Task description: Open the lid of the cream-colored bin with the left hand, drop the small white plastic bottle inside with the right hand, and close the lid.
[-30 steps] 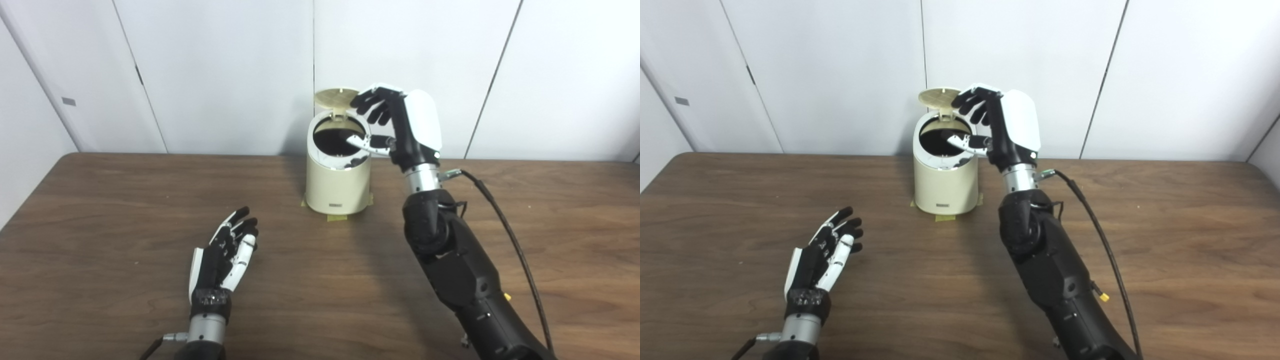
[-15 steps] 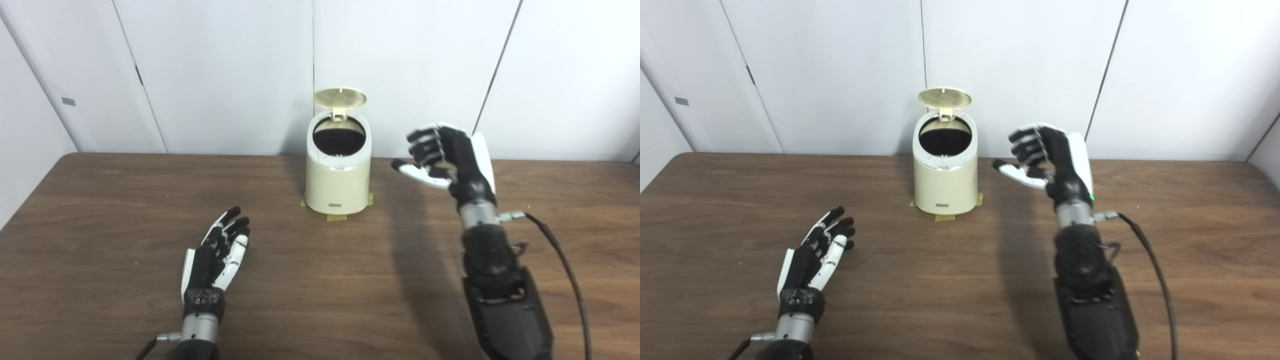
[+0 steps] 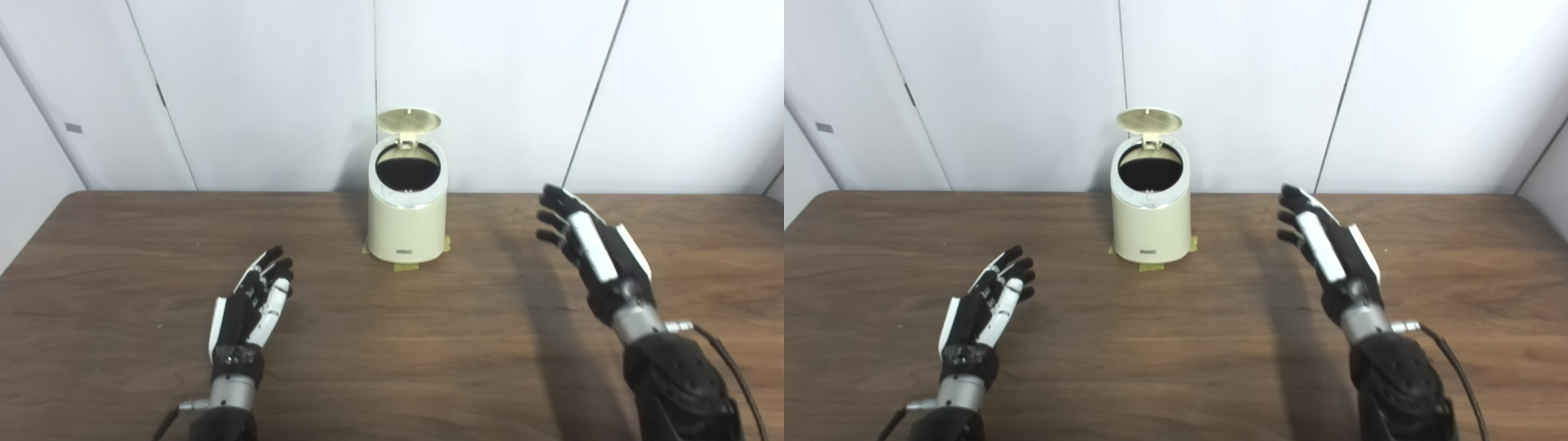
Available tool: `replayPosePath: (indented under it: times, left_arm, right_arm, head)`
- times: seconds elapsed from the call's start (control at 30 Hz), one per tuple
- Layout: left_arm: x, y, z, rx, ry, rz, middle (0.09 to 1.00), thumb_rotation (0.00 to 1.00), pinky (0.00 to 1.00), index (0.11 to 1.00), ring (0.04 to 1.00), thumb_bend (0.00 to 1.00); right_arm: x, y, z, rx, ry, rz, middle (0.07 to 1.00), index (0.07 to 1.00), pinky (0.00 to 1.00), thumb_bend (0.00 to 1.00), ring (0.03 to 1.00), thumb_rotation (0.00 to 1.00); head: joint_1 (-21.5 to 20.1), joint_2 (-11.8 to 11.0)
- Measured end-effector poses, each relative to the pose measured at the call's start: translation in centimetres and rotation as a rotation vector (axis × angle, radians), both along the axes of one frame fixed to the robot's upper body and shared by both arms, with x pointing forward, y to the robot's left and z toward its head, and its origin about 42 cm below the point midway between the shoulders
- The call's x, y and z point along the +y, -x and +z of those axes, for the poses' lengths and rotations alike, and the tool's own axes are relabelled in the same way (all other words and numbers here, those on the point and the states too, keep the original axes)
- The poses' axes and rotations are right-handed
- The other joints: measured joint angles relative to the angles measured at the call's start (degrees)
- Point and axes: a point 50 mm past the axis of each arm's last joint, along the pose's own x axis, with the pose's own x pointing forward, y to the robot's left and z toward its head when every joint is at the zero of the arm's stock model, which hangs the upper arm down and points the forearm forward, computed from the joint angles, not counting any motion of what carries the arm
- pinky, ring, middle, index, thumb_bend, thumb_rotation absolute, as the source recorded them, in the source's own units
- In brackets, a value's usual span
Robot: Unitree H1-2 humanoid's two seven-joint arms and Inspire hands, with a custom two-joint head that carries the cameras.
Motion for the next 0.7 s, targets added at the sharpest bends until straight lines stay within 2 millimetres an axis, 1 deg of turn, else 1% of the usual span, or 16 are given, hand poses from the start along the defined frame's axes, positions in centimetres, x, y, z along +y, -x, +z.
replayPosePath:
  times: [0.1, 0.13, 0.23, 0.33, 0.43, 0.5, 0.6, 0.7]
  left_arm:
    - [0.0, -0.7, 1.0, -0.01, -0.034, -0.022, 0.855, 0.77, 0.81, 0.896, 0.838, 0.39]
    - [0.0, -0.9, 1.3, -0.011, -0.05, -0.036, 0.858, 0.81, 0.81, 0.898, 0.84, 0.39]
    - [-0.1, -1.6, 2.0, -0.004, -0.076, -0.058, 0.866, 0.85, 0.83, 0.896, 0.848, 0.4]
    - [-0.1, -2.3, 2.7, -0.01, -0.089, -0.072, 0.87, 0.87, 0.84, 0.897, 0.853, 0.43]
    - [-0.1, -3.2, 3.6, -0.023, -0.099, -0.089, 0.893, 0.92, 0.88, 0.91, 0.875, 0.42]
    - [-0.2, -3.9, 4.4, -0.04, -0.11, -0.112, 0.895, 0.9, 0.88, 0.9, 0.878, 0.41]
    - [-0.5, -5.1, 5.7, -0.067, -0.115, -0.135, 0.899, 0.91, 0.87, 0.901, 0.884, 0.42]
    - [-0.7, -6.3, 5.9, -0.064, -0.118, -0.158, 0.894, 0.9, 0.85, 0.901, 0.878, 0.44]
  right_arm:
    - [-0.3, 1.4, -1.5, 0.028, -0.019, -0.018, 0.975, 0.942, 0.89, 0.65, 0.972, 1.0]
    - [-0.3, 1.9, -2.0, 0.035, -0.022, -0.021, 0.977, 0.944, 0.89, 0.65, 0.975, 1.0]
    - [-0.3, 3.0, -2.9, 0.04, -0.03, -0.026, 0.991, 0.955, 0.92, 0.66, 0.996, 1.0]
    - [-0.4, 3.8, -3.5, 0.027, -0.027, -0.031, 0.99, 0.957, 0.95, 0.67, 1.0, 1.0]
    - [-0.4, 4.6, -4.0, 0.007, -0.023, -0.038, 0.982, 0.95, 0.94, 0.65, 0.996, 1.0]
    - [-0.2, 5.0, -4.6, -0.001, -0.031, -0.047, 0.981, 0.948, 0.94, 0.66, 0.997, 1.0]
    - [0.5, 5.5, -5.2, -0.004, -0.041, -0.073, 0.966, 0.935, 0.91, 0.68, 0.979, 1.0]
    - [1.0, 5.7, -5.6, -0.003, -0.024, -0.084, 0.953, 0.926, 0.89, 0.69, 0.965, 1.0]
  head:
    - [-0.09, 0.0]
    - [-0.09, -0.09]
    - [-0.09, 0.0]
    - [-0.09, -0.09]
    - [-0.09, -0.26]
    - [-0.09, -0.61]
    - [-0.09, -0.88]
    - [-0.09, -1.05]
